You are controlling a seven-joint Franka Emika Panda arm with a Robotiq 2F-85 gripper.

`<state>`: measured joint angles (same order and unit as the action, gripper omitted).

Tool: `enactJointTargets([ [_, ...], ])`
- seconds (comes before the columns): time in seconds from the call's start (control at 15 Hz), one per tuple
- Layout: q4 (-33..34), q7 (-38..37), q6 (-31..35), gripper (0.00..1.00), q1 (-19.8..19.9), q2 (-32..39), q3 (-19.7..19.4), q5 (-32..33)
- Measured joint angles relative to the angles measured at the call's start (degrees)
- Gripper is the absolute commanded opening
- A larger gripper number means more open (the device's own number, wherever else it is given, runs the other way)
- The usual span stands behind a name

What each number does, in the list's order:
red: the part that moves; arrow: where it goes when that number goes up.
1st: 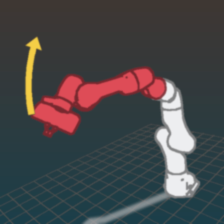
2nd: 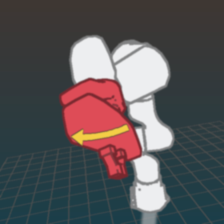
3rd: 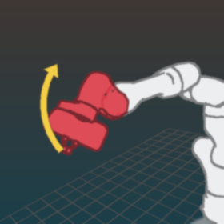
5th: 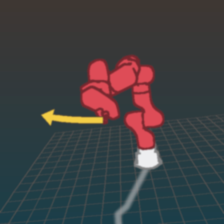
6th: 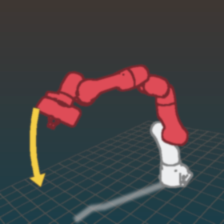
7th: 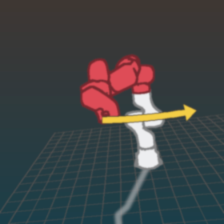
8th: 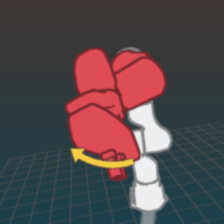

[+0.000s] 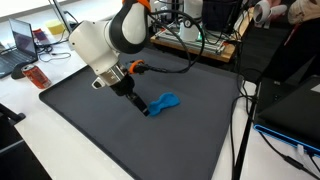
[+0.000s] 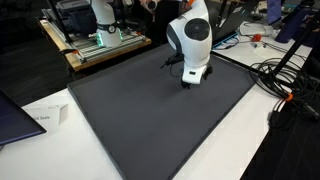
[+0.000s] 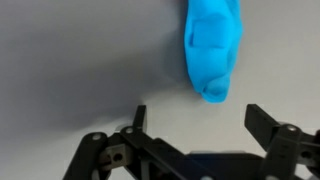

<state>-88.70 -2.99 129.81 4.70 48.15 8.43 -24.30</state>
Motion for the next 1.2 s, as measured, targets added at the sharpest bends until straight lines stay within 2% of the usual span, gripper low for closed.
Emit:
enactJointTargets([
  [0.33,-11.5,9.9,6.1,1.0,5.0,-5.4,3.7,-8.0],
  [0.67,-20.2,21.2,10.4,1.0,9.3,-9.3,6.5,-18.3],
  [0.93,-25.4,26.5,11.9,1.0,9.5,-12.4,6.5,-24.3],
  [1.2,-30.8,26.6,15.9,1.0,7.0,-17.3,5.9,-26.7],
])
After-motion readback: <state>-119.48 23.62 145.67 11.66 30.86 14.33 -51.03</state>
